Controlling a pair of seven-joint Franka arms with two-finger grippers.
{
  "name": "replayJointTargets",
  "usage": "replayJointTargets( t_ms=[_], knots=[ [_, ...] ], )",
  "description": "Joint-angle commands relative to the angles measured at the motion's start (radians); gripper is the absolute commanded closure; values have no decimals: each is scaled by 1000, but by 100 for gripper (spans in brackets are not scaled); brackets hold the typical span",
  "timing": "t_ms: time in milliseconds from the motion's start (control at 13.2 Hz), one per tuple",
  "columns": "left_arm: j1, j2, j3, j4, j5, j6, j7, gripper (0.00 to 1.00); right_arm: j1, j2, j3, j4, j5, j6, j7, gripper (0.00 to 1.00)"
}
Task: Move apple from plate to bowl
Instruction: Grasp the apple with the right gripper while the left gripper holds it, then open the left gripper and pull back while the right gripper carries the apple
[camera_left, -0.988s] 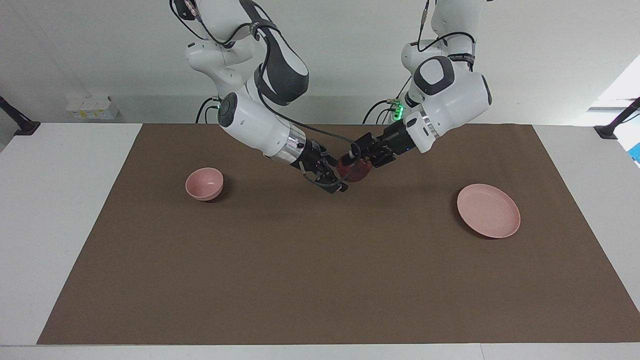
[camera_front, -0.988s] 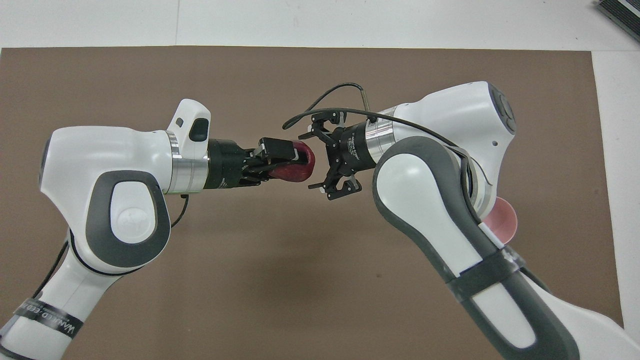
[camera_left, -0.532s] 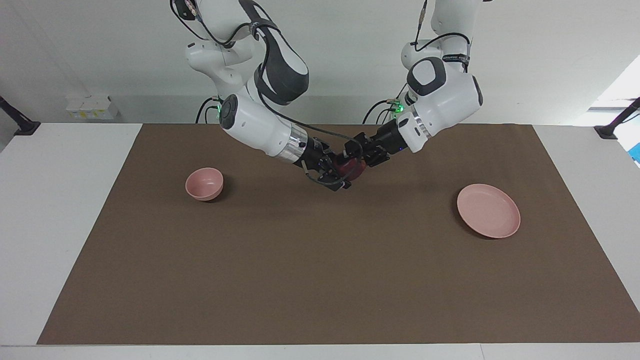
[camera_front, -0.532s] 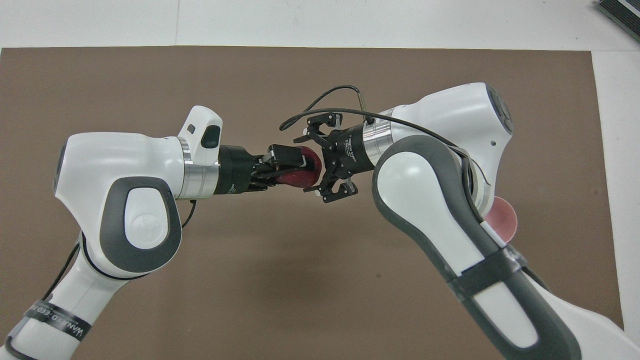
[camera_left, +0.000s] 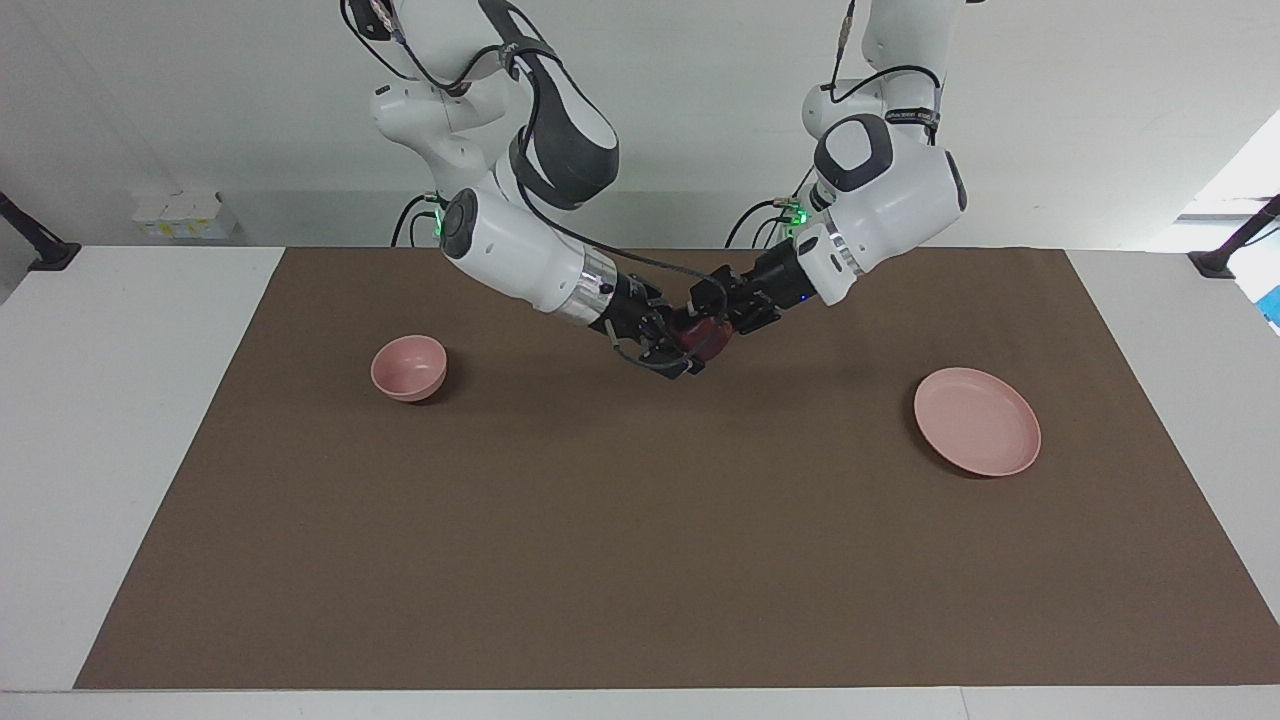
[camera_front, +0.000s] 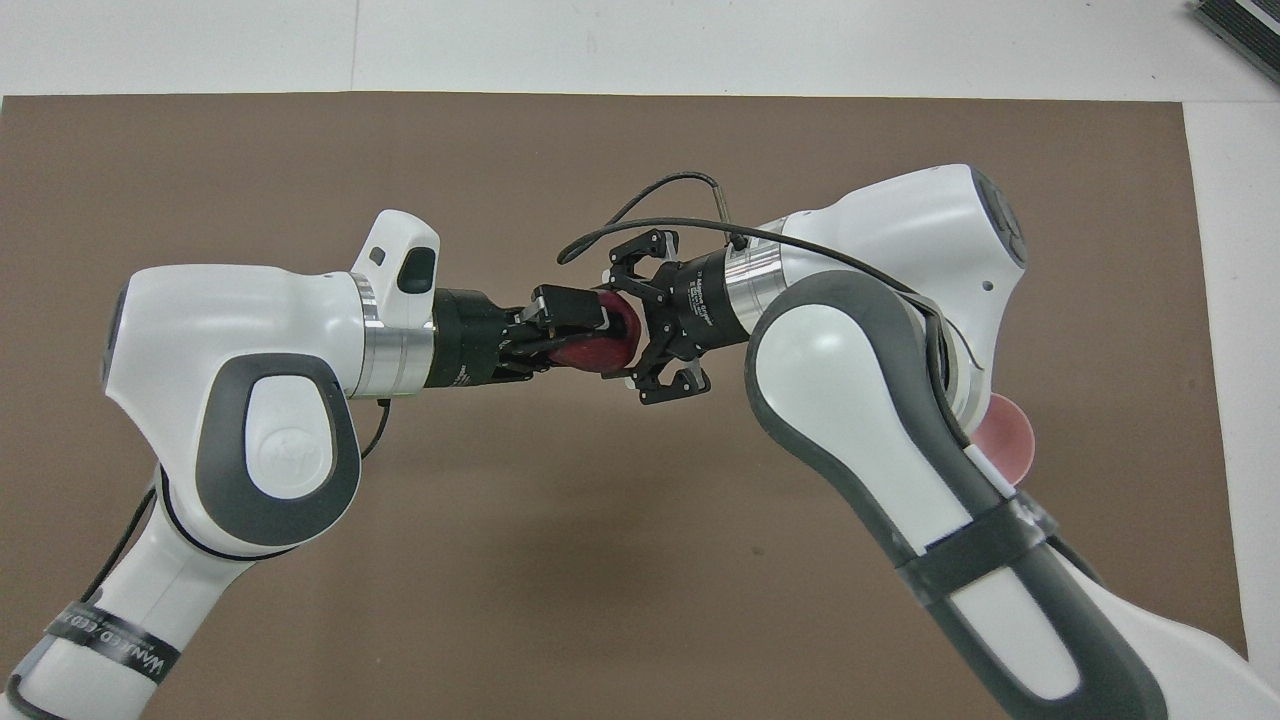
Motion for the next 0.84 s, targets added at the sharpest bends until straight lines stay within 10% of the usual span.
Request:
replayJointTargets(
  t_ms=[0,760],
  knots=[
    [-21,-55,15,-15,-8,-6,-61,0,-8,-9,4,16,13,-3,19,100],
    [99,-155,27,33,476,-210,-192,0,-71,-108,-7,16,-371,-126,-149,100]
  ],
)
